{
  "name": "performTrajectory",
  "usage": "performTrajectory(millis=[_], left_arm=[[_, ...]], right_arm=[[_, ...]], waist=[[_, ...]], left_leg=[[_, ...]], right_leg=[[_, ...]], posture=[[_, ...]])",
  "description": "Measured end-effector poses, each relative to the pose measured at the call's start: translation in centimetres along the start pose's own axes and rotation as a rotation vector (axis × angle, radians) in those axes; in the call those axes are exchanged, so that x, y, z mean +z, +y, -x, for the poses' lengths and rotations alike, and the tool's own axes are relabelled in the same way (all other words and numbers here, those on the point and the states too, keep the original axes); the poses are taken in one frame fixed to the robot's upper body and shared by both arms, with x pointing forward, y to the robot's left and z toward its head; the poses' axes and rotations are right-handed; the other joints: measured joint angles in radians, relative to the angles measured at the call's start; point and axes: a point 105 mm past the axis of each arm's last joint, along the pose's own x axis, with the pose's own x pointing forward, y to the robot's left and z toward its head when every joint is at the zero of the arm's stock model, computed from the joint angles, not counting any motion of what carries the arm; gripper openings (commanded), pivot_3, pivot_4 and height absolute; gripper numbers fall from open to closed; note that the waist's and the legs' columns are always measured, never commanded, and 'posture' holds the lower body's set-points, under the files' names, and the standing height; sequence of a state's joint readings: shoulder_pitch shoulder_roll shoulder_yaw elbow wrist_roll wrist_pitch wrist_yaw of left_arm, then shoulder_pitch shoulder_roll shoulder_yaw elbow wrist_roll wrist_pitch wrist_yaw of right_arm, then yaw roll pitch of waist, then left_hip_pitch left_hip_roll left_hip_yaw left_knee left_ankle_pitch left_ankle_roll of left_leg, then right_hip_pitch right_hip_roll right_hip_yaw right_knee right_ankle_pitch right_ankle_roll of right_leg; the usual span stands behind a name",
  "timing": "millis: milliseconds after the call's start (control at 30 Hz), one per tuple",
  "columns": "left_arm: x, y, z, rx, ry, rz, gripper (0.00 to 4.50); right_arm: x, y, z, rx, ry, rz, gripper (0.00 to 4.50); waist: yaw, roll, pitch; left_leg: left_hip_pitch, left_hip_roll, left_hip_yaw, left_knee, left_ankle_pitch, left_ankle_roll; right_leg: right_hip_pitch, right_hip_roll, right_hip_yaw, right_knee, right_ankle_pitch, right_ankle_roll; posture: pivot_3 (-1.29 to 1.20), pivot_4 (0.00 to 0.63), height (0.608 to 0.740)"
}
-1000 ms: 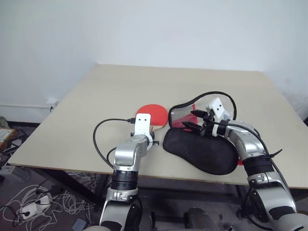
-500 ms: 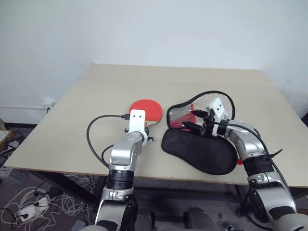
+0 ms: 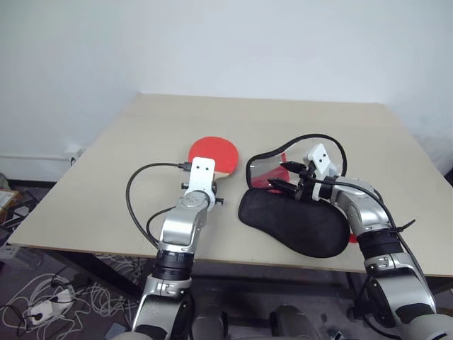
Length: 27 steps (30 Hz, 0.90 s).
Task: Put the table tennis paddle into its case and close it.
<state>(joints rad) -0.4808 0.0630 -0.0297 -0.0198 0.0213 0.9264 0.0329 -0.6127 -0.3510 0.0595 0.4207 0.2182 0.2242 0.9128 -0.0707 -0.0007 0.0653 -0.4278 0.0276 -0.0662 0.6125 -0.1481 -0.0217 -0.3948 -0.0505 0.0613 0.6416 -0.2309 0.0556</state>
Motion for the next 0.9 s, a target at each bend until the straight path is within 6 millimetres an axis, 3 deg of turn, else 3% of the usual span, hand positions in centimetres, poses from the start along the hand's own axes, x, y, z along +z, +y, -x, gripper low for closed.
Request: performTrajectory(millis=[167,400,700,900], left_arm=[[1.1,0.5,0.2,-0.02,-0.083,-0.059,1.06],[2.0,0.3,0.7,-0.109,-0.202,-0.101,1.06],[4.0,-1.0,2.2,-0.358,-0.393,-0.19,1.06],[3.3,-2.7,2.6,-0.562,-0.424,-0.249,1.06]], right_arm=[[0.1,-0.6,0.7,-0.019,0.006,0.012,3.84],[0.5,-2.4,3.9,-0.018,0.042,0.045,3.84],[-0.7,-3.8,8.4,-0.002,0.147,0.011,3.84],[-1.4,-3.8,10.1,0.013,0.178,-0.024,3.84]], waist=[[0.0,0.0,0.0],[0.0,0.0,0.0],[0.0,0.0,0.0],[0.0,0.0,0.0]], left_leg=[[0.0,0.0,0.0,0.0,0.0,0.0],[0.0,0.0,0.0,0.0,0.0,0.0],[0.0,0.0,0.001,0.001,0.0,0.0],[0.0,0.0,0.001,0.001,0.0,0.0]], right_leg=[[0.0,0.0,0.0,0.0,0.0,0.0],[0.0,0.0,0.0,-0.001,0.0,0.0],[0.001,0.0,0.001,-0.001,0.0,0.0],[0.001,0.0,0.001,-0.001,0.0,0.0]], posture=[[0.0,0.0,0.74],[0.0,0.0,0.74],[0.0,0.0,0.74],[0.0,0.0,0.74]])
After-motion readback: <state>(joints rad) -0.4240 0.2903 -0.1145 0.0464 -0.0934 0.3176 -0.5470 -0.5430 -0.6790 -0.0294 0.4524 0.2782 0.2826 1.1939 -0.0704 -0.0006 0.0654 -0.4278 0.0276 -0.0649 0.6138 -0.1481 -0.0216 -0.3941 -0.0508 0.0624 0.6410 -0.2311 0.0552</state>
